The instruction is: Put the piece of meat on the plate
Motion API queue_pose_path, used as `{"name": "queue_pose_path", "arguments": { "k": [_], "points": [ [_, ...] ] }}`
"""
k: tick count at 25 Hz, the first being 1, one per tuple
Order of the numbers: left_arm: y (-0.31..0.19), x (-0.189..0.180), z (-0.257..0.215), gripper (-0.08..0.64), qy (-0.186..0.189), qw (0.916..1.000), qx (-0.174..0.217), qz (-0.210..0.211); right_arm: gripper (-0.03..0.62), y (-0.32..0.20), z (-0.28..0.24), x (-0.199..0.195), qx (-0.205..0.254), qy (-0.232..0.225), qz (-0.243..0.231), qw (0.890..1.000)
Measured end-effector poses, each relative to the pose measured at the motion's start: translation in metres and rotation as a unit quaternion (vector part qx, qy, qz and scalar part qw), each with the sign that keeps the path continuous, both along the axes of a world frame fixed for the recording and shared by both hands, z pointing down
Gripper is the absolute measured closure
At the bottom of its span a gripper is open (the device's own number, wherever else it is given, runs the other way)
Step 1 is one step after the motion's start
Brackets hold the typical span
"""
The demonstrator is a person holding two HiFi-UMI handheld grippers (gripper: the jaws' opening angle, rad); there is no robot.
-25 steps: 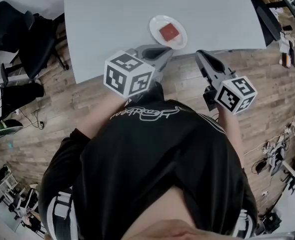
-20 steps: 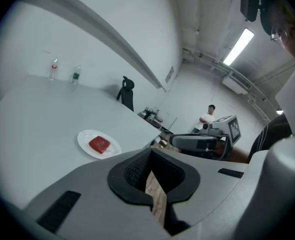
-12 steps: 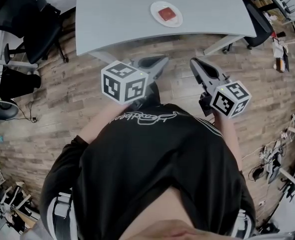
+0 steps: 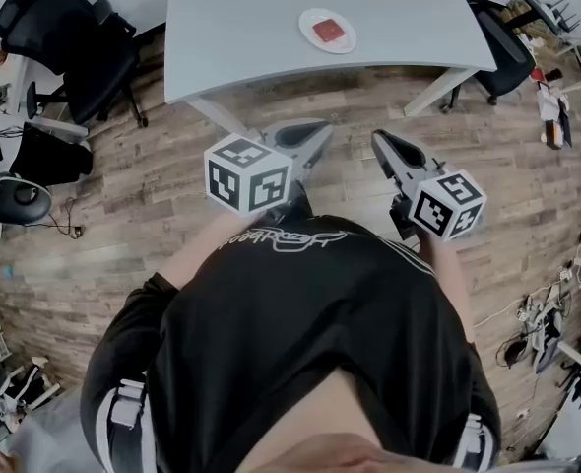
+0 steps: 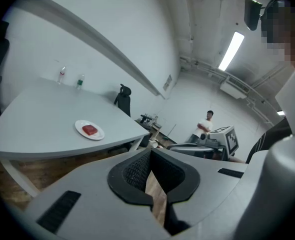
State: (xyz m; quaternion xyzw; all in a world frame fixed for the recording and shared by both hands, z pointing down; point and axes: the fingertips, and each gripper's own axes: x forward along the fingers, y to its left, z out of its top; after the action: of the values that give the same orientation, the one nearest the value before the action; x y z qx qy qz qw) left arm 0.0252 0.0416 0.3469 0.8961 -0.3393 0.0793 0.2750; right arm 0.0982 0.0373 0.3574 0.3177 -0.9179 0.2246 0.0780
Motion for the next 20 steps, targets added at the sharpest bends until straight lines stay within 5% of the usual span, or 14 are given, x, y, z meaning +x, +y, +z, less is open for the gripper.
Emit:
{"name": "queue_pose_path", "arguments": {
  "k": [20],
  "points": [
    [0.04, 0.017, -0.006, 0.552, -0.012, 0.9998, 0.01, 0.013, 0.574, 0.041, 0.0, 0.009, 0.007, 0.005, -0.001, 1.0]
  ]
}}
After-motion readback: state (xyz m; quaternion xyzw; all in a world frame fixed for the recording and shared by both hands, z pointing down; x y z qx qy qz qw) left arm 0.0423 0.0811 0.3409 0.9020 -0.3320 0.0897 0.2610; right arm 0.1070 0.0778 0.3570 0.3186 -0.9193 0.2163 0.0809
